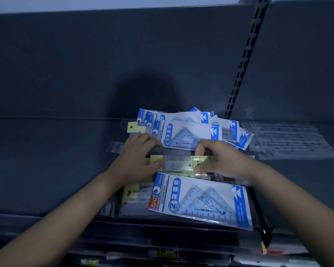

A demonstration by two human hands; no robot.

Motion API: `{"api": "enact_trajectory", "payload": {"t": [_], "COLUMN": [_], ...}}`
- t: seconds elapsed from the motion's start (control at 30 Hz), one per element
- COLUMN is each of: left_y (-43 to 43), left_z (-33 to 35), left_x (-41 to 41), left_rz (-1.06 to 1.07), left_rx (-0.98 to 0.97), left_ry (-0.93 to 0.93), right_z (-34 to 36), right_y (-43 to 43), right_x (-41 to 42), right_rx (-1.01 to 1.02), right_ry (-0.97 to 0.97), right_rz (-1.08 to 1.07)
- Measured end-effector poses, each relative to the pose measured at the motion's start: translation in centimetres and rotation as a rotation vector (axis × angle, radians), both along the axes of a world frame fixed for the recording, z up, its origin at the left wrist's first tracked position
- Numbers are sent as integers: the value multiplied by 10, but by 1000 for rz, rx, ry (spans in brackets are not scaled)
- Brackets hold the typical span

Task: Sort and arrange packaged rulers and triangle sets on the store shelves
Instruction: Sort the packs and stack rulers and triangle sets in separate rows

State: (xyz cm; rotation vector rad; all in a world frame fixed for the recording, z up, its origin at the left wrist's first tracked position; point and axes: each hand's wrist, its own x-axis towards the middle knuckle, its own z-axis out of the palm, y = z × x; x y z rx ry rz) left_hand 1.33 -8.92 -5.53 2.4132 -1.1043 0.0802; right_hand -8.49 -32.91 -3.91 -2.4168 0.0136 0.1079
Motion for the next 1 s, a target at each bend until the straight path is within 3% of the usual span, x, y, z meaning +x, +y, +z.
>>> {"api": "enact_trajectory", "payload": {"t": [0.13,0.23,0.37,0.6,0.77,0.9,1.0], "left_y": [-1,-7,-13,-10,-7,-19,-27], "left_z": [12,16,18,34,42,43,39], "left_x": [6,11,17,35,54,58,55], "left_rz": [-118,-93,-34,-140,-86,-138,-177], "left_rx": [155,136,138,237,-15,-80,-86], "left_ry": [149,340,423,569,527,536,543], "right_z": [2,4,7,6,4,-4,3], "right_y": [3,0,-10,-23,-16,-4,-17], "right_x": [0,1,-2,-13,-18,-16,-29], "right_rx": [100,50,-86,-81,2,-132,-265], "right_ry": [-23,-111,-179,-255,-172,-179,-137], "right_rz": [-64,-117,-158,-164,-101,-93,-223]}}
